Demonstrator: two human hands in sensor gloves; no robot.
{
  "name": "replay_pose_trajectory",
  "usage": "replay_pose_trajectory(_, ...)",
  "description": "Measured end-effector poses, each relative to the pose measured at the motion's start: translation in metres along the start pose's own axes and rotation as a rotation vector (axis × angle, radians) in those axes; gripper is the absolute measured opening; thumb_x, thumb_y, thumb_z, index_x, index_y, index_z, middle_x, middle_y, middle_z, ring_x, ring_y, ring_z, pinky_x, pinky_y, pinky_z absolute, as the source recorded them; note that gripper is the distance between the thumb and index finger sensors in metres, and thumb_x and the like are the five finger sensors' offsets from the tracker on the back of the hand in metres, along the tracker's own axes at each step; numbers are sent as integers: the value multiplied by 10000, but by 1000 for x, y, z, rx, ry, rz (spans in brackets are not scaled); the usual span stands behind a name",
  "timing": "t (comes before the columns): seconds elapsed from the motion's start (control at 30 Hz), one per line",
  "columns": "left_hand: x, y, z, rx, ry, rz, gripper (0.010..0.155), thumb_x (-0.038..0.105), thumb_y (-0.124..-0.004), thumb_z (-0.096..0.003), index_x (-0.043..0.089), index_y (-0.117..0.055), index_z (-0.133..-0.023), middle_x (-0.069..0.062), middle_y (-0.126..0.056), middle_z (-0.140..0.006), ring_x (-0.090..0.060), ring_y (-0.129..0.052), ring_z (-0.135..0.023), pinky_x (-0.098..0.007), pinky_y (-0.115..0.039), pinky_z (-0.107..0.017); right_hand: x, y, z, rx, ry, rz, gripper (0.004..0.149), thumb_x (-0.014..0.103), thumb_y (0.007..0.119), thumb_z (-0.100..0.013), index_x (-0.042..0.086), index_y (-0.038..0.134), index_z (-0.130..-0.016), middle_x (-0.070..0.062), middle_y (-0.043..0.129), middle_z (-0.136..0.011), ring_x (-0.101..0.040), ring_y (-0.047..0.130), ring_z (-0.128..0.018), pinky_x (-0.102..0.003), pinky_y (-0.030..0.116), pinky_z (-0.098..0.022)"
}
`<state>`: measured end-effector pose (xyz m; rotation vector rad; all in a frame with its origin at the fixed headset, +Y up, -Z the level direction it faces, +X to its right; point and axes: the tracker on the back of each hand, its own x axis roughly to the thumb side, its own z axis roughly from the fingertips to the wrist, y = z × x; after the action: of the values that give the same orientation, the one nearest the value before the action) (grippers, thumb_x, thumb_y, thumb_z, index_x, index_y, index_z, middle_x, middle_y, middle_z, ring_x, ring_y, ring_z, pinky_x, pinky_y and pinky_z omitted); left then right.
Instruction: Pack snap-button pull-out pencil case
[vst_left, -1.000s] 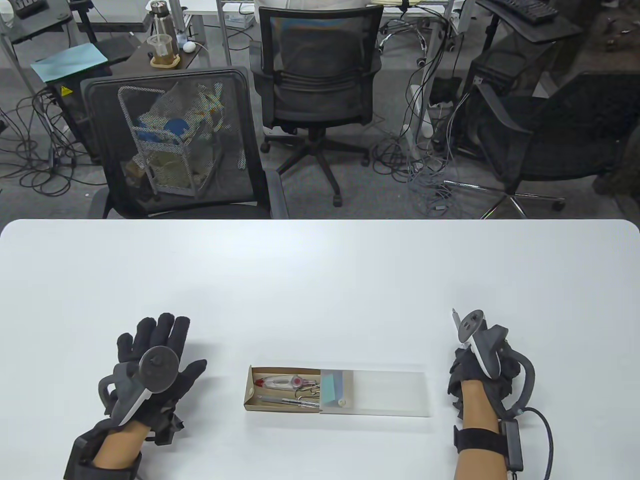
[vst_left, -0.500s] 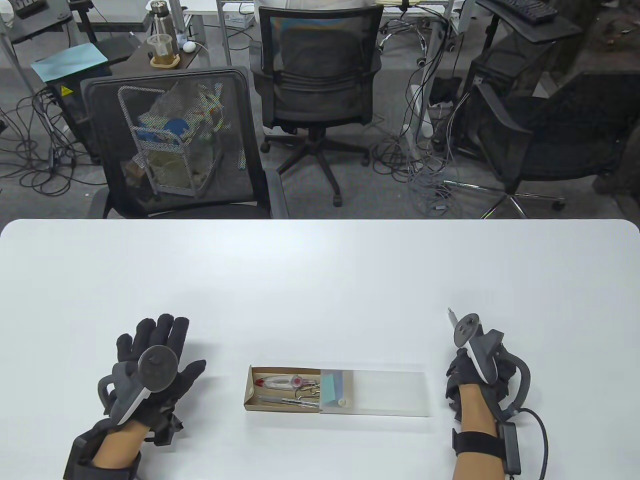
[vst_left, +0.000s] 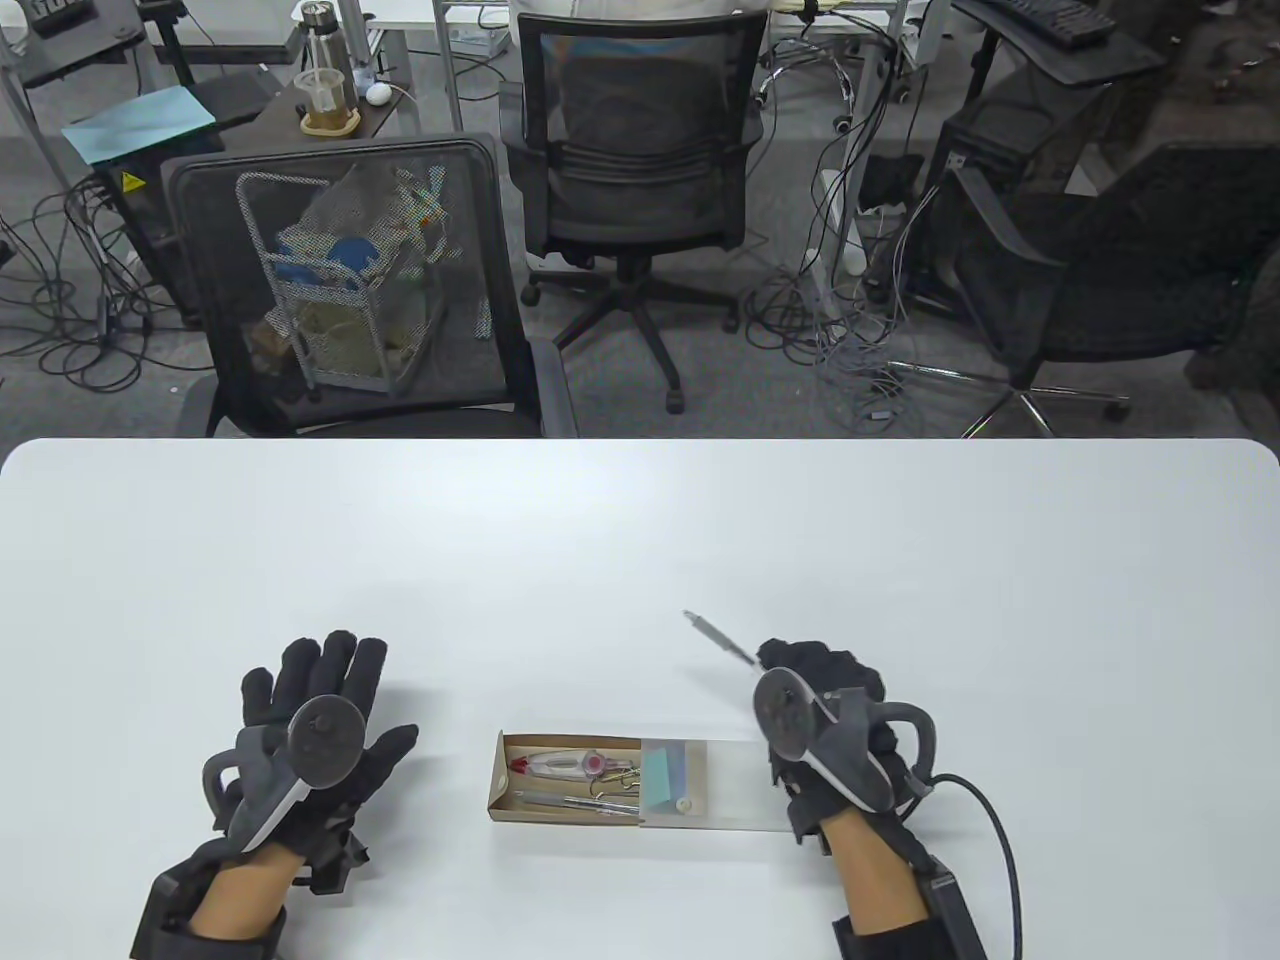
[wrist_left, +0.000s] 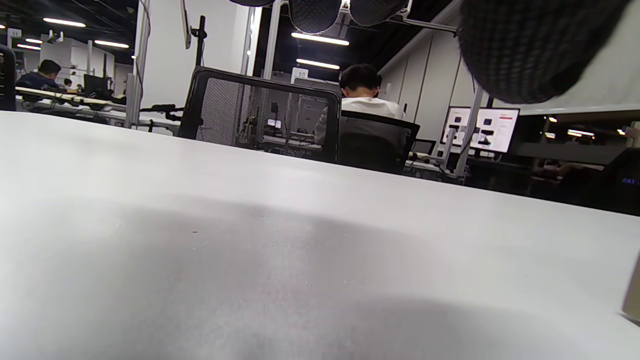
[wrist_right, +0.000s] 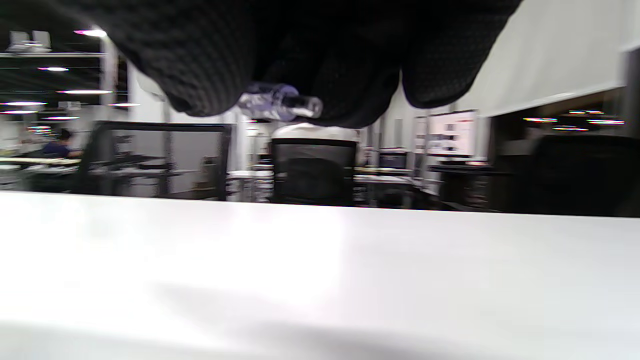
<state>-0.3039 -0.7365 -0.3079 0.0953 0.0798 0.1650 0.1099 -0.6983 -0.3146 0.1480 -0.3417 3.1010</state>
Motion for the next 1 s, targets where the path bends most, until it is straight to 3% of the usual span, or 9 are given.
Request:
replay_pose_trajectory(0.2,2,-1,0,1,-11,-10,923,656,-821,-315,453,-393,-1108,122,-370,-1235,-280,-306,-1216,-649,-216,-846,61,13,35,51,-296,61,505,415,778,-398,340,694,-890,80,855,-859,-174,882,-748,-470,724,-664)
replay_pose_trajectory(0.4,9,5,5,30,-58,5,916,661,-813,-316,450,-401,-1106,120,-378,-1233,-284,-341,-1206,-652,-230,-840,77,19,47,47,-367,146,507,416,777,-394,346,695,-889,85,854,-867,-171,883,-753,-467,726,-667)
replay_pose_trajectory(0.5,20,15,9,-32,-140,15,936,660,-810,-327,454,-347,-1114,113,-319,-1240,-292,-276,-1209,-658,-207,-832,76,17,46,51,-368,121,505,413,778,-395,345,698,-889,84,854,-869,-173,881,-754,-467,722,-669)
replay_pose_trajectory(0.57,34,21,14,-20,-207,64,908,636,-833,-327,462,-401,-1107,117,-363,-1235,-293,-294,-1209,-660,-215,-831,75,16,47,43,-372,120,504,412,778,-396,346,699,-889,83,856,-866,-172,882,-754,-466,723,-670)
replay_pose_trajectory(0.73,83,30,28,-24,-374,-9,793,588,-889,-317,457,-616,-1049,141,-574,-1177,-265,-482,-1180,-654,-298,-833,76,16,47,33,-383,121,504,414,778,-395,350,701,-888,87,855,-869,-169,882,-756,-465,724,-672)
replay_pose_trajectory(1.0,158,11,33,-76,-478,-164,583,518,-955,-291,442,-872,-863,174,-836,-981,-199,-736,-1057,-633,-396,-830,78,16,51,26,-407,145,503,412,779,-394,353,702,-887,90,856,-869,-168,882,-758,-464,723,-675)
